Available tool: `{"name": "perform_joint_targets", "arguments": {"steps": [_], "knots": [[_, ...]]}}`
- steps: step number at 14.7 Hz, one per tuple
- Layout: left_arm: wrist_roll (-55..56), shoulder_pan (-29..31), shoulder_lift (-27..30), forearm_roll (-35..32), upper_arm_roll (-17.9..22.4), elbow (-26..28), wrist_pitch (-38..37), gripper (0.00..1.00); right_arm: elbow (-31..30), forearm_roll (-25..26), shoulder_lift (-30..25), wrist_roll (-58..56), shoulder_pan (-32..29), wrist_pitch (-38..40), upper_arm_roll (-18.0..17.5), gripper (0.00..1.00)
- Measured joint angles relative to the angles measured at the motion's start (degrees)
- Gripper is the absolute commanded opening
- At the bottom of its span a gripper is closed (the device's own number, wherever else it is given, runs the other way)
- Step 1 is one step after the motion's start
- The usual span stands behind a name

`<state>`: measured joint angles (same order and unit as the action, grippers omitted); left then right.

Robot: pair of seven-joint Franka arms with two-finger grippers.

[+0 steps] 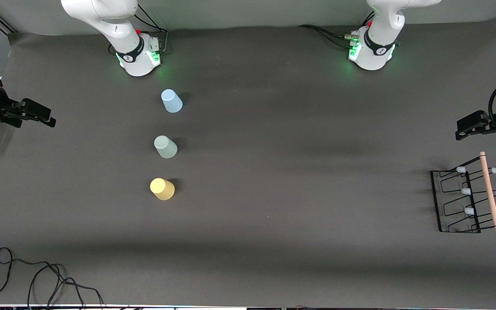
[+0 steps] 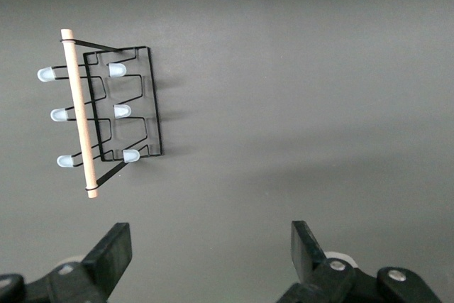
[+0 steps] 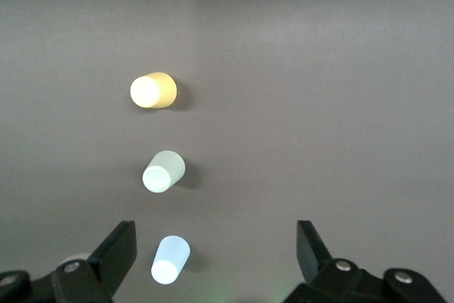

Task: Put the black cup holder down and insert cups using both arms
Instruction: 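Move the left gripper down over the black wire cup rack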

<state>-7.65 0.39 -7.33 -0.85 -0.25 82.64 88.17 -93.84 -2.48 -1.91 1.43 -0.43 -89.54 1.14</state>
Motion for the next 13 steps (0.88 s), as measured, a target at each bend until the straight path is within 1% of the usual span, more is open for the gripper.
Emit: {"name": "perform_joint_targets", "arguments": {"steps": [8, 11, 13], "knots": [[0.1, 0.4, -0.3, -0.7, 0.2, 0.4, 0.2, 1.00, 0.0, 0.0, 1.1, 0.0, 0.2, -0.5, -0.6, 1.00], [-0.6, 4.3, -2.4, -1.0, 0.4, 1.3, 3.1, 1.00, 0.0, 0.0, 1.1, 0.0, 0.3, -0.4, -0.8, 1.00], [-1.6, 6.6, -5.6, -1.1, 0.5, 1.8, 6.3, 1.00, 0.0, 0.0, 1.1, 0.0, 0.3, -0.4, -0.8, 1.00]]}}
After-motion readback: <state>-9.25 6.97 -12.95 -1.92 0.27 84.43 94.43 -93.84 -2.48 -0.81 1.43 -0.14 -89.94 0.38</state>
